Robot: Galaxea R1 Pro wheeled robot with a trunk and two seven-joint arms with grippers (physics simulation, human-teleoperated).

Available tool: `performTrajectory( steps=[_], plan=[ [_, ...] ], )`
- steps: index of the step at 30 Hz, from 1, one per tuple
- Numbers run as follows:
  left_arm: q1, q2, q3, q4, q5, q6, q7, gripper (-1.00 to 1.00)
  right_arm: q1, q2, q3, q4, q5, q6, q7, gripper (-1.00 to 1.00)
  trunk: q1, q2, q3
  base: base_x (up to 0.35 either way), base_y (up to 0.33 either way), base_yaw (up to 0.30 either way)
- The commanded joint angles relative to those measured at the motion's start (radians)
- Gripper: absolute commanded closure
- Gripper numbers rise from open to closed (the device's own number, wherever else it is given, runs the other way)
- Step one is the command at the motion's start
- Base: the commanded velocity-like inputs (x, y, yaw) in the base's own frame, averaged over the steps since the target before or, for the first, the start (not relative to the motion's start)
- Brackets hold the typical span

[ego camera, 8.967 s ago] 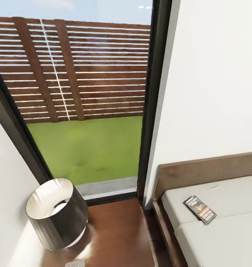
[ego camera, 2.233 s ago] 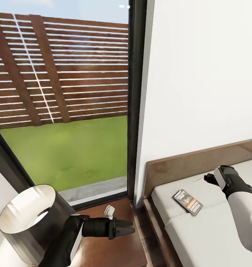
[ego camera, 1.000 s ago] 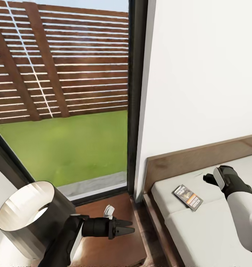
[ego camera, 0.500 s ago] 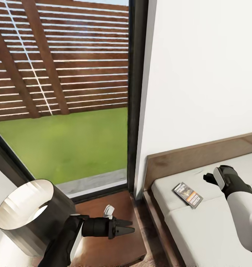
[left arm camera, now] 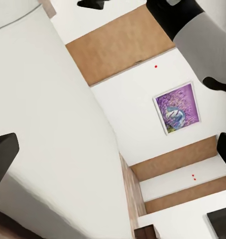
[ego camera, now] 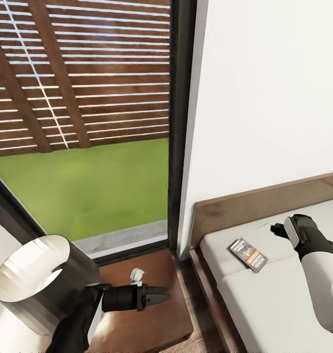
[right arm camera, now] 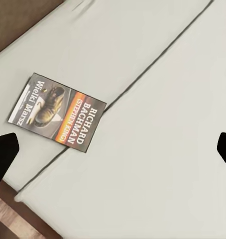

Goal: In the bedroom, move the book from the bed onto either nightstand, and place the two sandals side by side next to the bed.

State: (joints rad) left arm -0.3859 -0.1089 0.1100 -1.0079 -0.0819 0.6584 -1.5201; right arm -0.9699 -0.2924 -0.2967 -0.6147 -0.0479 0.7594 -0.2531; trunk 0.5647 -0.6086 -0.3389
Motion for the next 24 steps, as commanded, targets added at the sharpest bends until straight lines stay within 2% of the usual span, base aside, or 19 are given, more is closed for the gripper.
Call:
performTrajectory(
  steps=[1,13,17,21,24],
  plan=[
    [-0.001,0.000,0.008,-0.001,-0.009,0.010,-0.015,-1.00,-0.001,0.000,-0.001,-0.001,-0.005,0.004,-0.005,-1.00,0.000,-0.001,-0.003,0.000,0.000,0.000],
    [-0.001,0.001,0.015,0.000,-0.009,0.009,-0.030,-1.00,-0.001,0.001,0.001,-0.002,-0.005,-0.003,-0.002,-1.00,0.000,-0.001,-0.022,0.000,0.000,0.000],
    [-0.001,0.011,0.024,0.000,-0.007,0.010,-0.039,-1.00,-0.001,0.001,0.002,-0.002,-0.006,-0.003,-0.002,-1.00,0.000,-0.001,-0.029,0.000,0.000,0.000],
    [-0.001,0.021,0.049,-0.001,0.019,0.010,-0.051,-1.00,-0.001,0.001,0.002,-0.003,-0.005,-0.002,-0.004,-1.00,0.000,-0.001,-0.035,0.000,0.000,0.000],
    [-0.001,0.023,0.053,-0.003,0.043,0.009,-0.051,-1.00,-0.001,0.001,0.001,-0.003,-0.005,-0.002,-0.002,-1.00,0.000,-0.001,-0.040,0.000,0.000,0.000]
  ],
)
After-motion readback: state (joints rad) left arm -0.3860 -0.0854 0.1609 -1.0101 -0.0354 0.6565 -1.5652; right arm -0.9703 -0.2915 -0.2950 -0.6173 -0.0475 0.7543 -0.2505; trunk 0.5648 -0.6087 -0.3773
